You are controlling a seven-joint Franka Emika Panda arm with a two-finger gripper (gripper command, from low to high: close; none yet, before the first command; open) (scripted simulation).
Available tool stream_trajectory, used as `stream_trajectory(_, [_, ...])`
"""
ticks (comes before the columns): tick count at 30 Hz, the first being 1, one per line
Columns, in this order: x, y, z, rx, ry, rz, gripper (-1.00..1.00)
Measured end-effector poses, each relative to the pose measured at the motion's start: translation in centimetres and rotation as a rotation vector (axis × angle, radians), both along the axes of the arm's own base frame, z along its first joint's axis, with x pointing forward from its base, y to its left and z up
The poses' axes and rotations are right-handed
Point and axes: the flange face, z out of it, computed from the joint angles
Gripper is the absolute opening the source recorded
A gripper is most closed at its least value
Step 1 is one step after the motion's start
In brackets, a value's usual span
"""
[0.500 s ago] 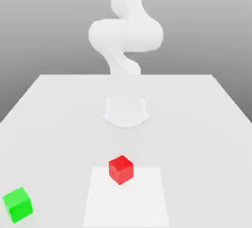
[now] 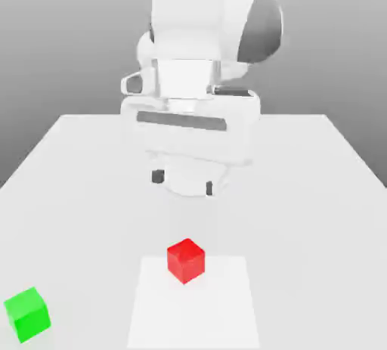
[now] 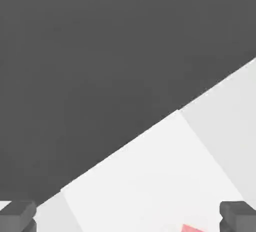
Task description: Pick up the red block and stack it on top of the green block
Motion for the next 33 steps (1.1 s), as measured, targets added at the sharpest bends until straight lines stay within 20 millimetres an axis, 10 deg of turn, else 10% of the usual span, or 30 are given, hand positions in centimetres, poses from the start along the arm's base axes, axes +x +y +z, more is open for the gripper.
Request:
stream_trajectory(3, [-3.1,-0.1,-7.2,0.022,0.111,-0.126,0.00])
stream_trajectory(9, [-4.0,-0.1,-13.5,0.028,0.137,-0.156,0.00])
stream_trajectory(10, [-4.1,-0.1,-14.0,0.027,0.137,-0.156,-1.00])
stream_trajectory(17, [-4.1,-0.1,-13.9,0.027,0.136,-0.156,-1.00])
stream_trajectory(25, [-3.7,-0.5,-7.9,0.027,0.136,-0.163,-1.00])
stream_trajectory(33, [3.0,-11.1,-5.6,0.047,0.132,-0.310,-1.00])
